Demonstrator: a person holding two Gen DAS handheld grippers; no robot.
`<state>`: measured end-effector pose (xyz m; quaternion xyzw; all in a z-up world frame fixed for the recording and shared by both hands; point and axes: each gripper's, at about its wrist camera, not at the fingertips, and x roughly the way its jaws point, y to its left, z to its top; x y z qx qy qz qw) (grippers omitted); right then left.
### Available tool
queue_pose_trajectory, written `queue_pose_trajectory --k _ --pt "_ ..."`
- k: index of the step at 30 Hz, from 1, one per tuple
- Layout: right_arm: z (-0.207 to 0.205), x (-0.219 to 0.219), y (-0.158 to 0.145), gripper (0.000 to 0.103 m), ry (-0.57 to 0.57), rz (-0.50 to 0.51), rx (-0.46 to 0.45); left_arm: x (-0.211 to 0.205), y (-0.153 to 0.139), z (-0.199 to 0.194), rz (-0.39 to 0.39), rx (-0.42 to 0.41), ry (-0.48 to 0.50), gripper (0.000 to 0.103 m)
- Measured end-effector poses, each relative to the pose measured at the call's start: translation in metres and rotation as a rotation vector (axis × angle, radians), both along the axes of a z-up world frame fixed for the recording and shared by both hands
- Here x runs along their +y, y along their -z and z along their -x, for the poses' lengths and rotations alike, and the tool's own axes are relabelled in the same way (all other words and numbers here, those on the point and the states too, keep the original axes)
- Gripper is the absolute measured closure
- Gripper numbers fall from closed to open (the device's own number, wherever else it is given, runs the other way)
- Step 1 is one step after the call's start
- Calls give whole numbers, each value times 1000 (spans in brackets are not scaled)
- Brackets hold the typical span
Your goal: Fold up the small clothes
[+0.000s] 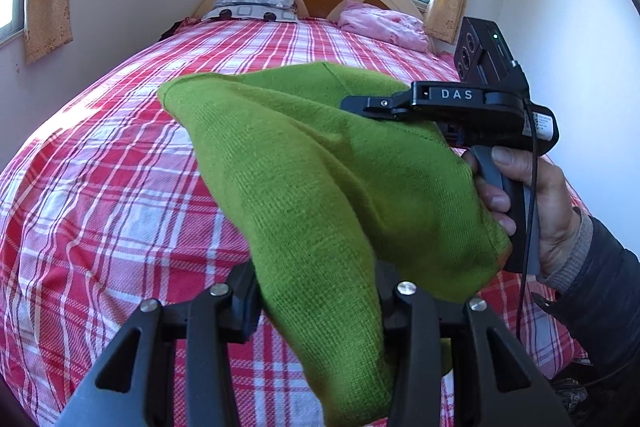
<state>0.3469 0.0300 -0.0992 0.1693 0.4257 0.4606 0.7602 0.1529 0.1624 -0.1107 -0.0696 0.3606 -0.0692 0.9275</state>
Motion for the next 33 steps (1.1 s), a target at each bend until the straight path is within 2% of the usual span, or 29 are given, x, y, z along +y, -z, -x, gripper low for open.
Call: queue_pose_trajectory --k 23,28,33 --pt "0 76 28 75 -108 62 51 39 29 22 26 37 -79 60" --pt "1 86 39 74 -117 69 69 45 40 26 42 61 -91 60" --pt "-5 87 51 74 -108 87 87 44 46 32 39 48 -86 57"
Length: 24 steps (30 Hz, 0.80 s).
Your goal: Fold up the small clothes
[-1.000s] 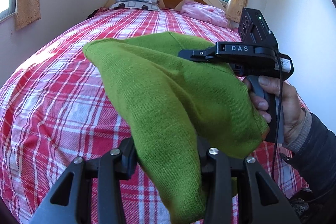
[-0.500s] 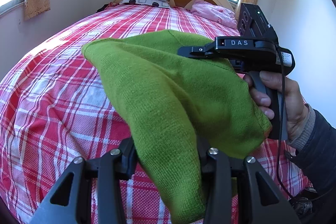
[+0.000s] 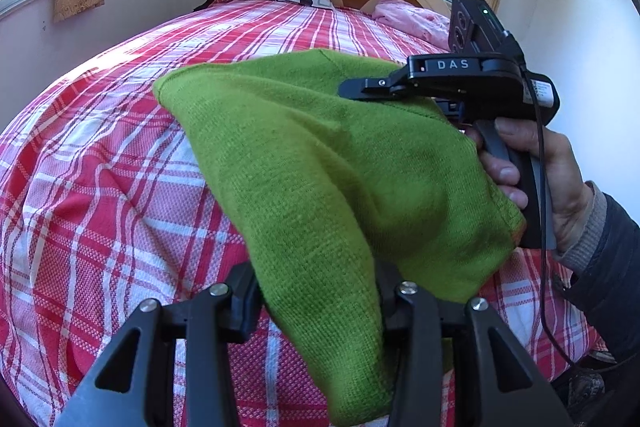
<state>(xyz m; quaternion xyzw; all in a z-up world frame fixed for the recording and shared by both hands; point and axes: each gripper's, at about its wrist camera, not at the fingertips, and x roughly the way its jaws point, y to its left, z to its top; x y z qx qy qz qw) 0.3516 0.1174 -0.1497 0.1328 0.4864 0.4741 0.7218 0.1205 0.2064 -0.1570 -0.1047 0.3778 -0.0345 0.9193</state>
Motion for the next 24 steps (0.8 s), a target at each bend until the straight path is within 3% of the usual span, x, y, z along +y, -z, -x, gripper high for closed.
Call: queue_pose_trajectory --k 4,9,12,15,19,21,24 --pt "1 3 5 73 -2 39 -17 1 5 3 3 2 -11 48" --pt "3 5 8 71 -2 44 -10 -5 7 9 -50 -1 -11 47" --pt "5 6 8 70 -4 51 -15 -4 9 13 -50 2 -24 41" --pt "5 3 5 65 15 62 -12 -5 0 20 -70 5 -34 40" --pt "15 -21 -11 62 55 64 -77 -7 -33 39 -154 -101 -67 40" --pt "28 -42 -31 62 116 52 -161 -1 -49 43 -149 -157 -100 30" --pt "49 -55 -50 62 89 -30 -171 7 -55 29 -177 -194 -153 22"
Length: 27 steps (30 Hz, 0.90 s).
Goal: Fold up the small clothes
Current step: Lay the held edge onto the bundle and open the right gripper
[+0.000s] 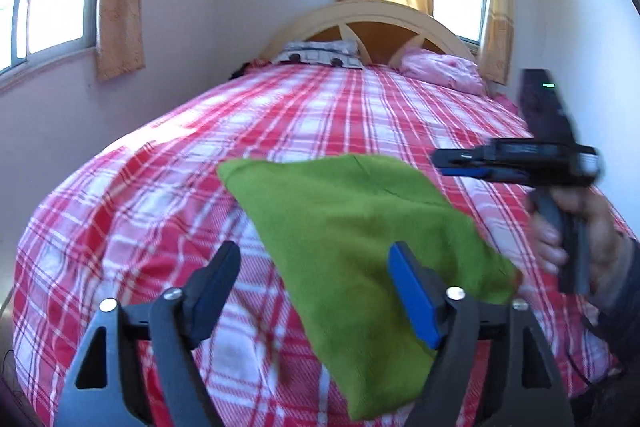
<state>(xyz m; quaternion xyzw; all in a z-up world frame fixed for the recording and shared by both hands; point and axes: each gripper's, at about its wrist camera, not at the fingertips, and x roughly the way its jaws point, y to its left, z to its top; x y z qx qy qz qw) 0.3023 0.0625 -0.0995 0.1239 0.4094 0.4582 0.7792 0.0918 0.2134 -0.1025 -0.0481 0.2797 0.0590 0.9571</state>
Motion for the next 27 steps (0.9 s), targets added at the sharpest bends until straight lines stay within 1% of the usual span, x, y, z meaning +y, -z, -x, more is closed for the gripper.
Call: queue_pose_trajectory --k 2,4,6,7,8,9,10,12,15,17,18,20,23,27 --pt "20 10 -7 62 -76 5 -25 7 9 -18 -22 31 -31 22" --pt "35 24 -5 62 -141 55 -36 16 24 -36 -16 86 -54 22" --pt "43 34 4 62 -128 151 -44 23 40 -47 -2 149 -76 17" --pt "43 36 9 62 -116 196 -43 26 45 -47 15 165 -73 15" --pt "44 38 17 62 -108 242 -38 27 48 -46 25 171 -71 11" --pt "45 39 25 62 -113 266 -29 29 50 -45 40 172 -70 9" --pt "46 38 29 62 -116 269 -29 31 51 -44 52 169 -69 8" --pt "48 40 31 62 -108 280 -45 33 54 -45 56 165 -80 0" --pt "38 47 37 62 -107 276 -27 36 60 -52 85 158 -67 0" --pt "29 42 39 62 -95 225 26 36 61 -55 101 156 -72 0" --pt "28 41 39 62 -91 212 41 34 61 -54 91 154 -74 0" --pt "34 40 37 62 -97 222 18 31 61 -51 78 149 -76 0" --pt "47 39 36 62 -97 249 -43 31 62 -47 97 144 -84 0" --pt "49 39 38 62 -72 235 -56 31 62 -44 109 138 -101 0"
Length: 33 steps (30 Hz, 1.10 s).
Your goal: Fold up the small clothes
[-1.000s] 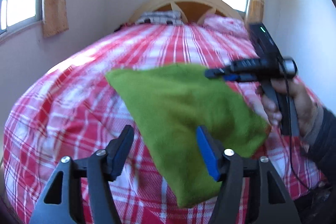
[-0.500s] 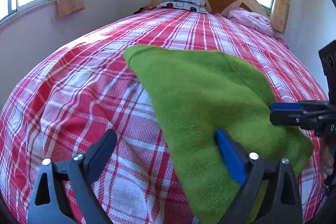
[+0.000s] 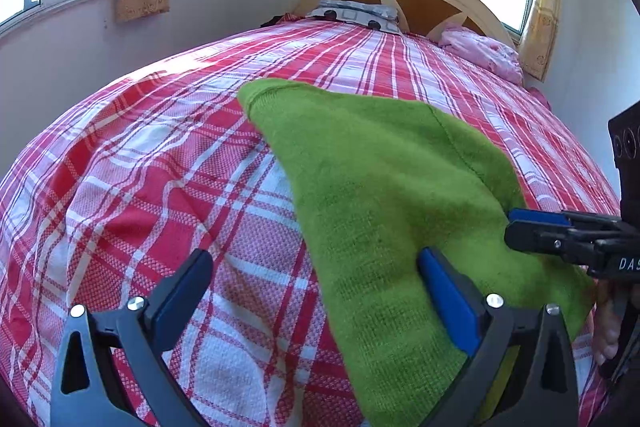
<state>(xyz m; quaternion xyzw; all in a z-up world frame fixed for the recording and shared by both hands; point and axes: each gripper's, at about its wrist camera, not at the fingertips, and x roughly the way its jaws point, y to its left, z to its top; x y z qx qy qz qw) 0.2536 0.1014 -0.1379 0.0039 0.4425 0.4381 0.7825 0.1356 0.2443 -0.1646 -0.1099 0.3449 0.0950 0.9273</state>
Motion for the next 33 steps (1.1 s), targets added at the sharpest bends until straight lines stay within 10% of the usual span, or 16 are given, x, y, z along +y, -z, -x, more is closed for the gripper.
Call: queue_pose_trajectory --k 8,12,33 --pt "10 -6 -16 59 77 -9 -27 -1 -10 8 21 23 -49 0" --pt "32 -32 -45 30 160 -82 -77 -10 -35 25 -30 -16 -46 0" --pt "116 -103 -131 29 287 -94 -431 -64 -118 71 -126 -225 64 0"
